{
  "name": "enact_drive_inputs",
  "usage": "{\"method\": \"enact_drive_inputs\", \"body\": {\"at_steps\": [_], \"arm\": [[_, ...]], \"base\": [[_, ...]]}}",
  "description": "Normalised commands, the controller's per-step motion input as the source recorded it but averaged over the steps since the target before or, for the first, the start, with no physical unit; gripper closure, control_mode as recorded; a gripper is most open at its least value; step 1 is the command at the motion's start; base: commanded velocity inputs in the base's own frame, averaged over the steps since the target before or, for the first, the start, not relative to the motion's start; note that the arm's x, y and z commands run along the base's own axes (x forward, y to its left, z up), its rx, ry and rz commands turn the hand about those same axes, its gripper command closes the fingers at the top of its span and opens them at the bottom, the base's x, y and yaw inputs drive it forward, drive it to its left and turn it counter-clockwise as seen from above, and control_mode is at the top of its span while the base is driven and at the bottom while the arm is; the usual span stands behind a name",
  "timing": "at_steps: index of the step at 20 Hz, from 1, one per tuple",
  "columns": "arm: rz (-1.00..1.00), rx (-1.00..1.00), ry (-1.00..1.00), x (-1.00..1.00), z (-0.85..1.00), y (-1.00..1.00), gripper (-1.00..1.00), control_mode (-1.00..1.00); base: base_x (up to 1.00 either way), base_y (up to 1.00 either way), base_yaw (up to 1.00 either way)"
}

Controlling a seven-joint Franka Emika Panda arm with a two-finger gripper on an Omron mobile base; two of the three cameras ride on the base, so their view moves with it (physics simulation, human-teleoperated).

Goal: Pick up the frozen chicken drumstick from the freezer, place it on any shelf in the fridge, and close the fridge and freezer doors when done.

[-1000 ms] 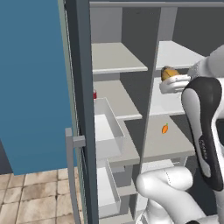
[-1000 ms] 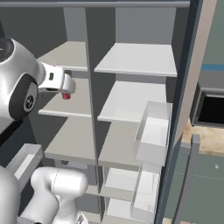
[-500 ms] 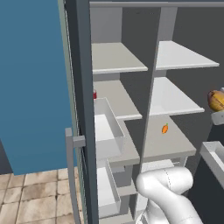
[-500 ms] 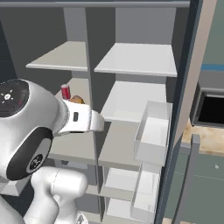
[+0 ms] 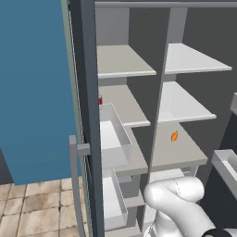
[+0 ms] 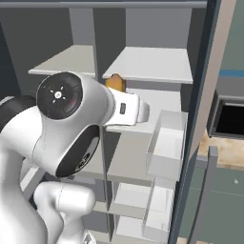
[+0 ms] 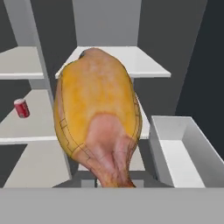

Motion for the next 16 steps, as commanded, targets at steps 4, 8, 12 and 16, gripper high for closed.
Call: {"method": "enact_drive_inputs", "body": {"at_steps": [4, 8, 12, 16], "arm": [[0.00, 0.03, -0.01, 0.90, 0.46, 0.00, 1.00, -1.00], [0.00, 0.00, 0.00, 0.93, 0.02, 0.00, 1.00, -1.00], [0.00, 0.00, 0.04, 0.96, -0.01, -0.03, 1.00, -1.00], [0.00, 0.00, 0.09, 0.80, -0.18, -0.11, 1.00, -1.00]], "base": [[0.00, 0.00, 0.00], [0.00, 0.00, 0.00], [0.00, 0.00, 0.00], [0.00, 0.00, 0.00]]}}
